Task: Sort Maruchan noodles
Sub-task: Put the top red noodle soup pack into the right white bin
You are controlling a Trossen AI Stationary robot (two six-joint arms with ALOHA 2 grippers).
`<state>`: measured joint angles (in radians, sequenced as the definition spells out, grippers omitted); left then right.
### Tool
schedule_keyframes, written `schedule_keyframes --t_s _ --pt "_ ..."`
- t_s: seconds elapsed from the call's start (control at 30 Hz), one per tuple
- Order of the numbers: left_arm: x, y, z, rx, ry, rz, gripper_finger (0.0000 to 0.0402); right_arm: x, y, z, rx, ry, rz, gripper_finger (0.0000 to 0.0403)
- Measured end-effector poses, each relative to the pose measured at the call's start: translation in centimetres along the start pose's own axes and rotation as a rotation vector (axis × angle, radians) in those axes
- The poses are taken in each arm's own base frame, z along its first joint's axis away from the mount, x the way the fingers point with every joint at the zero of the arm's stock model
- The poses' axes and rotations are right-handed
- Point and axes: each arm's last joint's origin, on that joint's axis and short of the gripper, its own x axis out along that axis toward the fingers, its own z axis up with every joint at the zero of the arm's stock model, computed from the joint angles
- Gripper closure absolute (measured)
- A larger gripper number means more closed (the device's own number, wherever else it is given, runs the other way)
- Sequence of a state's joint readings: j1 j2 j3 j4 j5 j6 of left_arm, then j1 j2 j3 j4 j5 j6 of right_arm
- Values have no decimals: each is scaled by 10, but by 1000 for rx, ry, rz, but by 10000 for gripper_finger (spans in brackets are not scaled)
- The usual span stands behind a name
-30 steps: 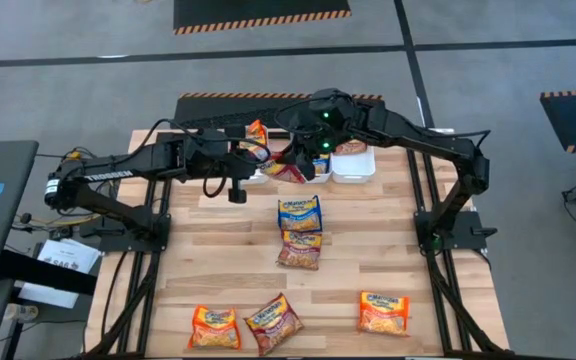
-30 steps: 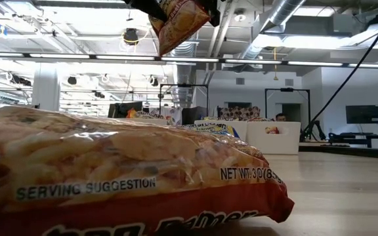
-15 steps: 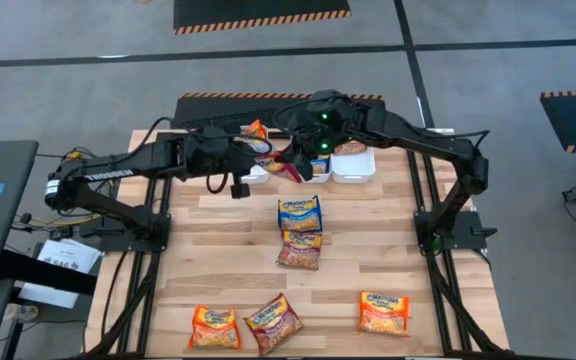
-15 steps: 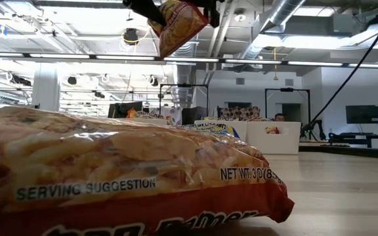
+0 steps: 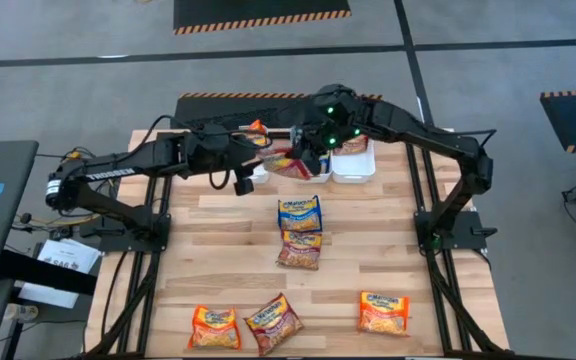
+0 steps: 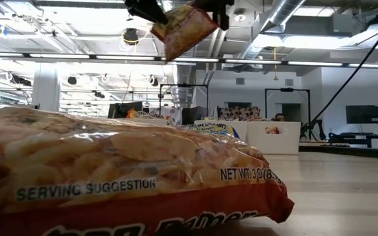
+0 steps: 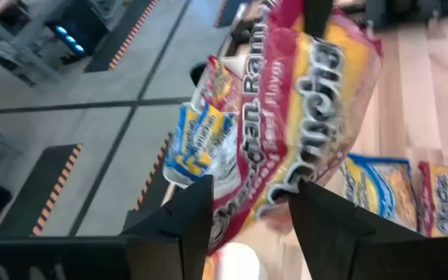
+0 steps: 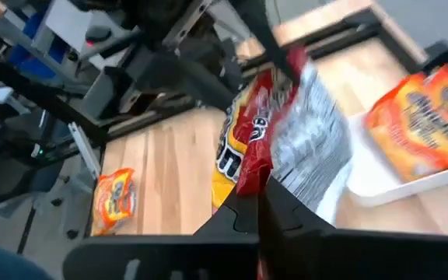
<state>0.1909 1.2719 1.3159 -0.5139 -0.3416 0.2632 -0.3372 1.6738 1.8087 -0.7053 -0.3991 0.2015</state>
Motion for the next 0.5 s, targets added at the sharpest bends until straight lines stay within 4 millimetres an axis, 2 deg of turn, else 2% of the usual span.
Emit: schedule_keyframes --t_s 0.3,0.5 --pt "-5 4 9 -48 -94 25 242 -34 -22 -3 -33 48 -84 398" --pt "-5 4 9 -72 -96 24 242 -66 -41 -4 -64 52 -141 398"
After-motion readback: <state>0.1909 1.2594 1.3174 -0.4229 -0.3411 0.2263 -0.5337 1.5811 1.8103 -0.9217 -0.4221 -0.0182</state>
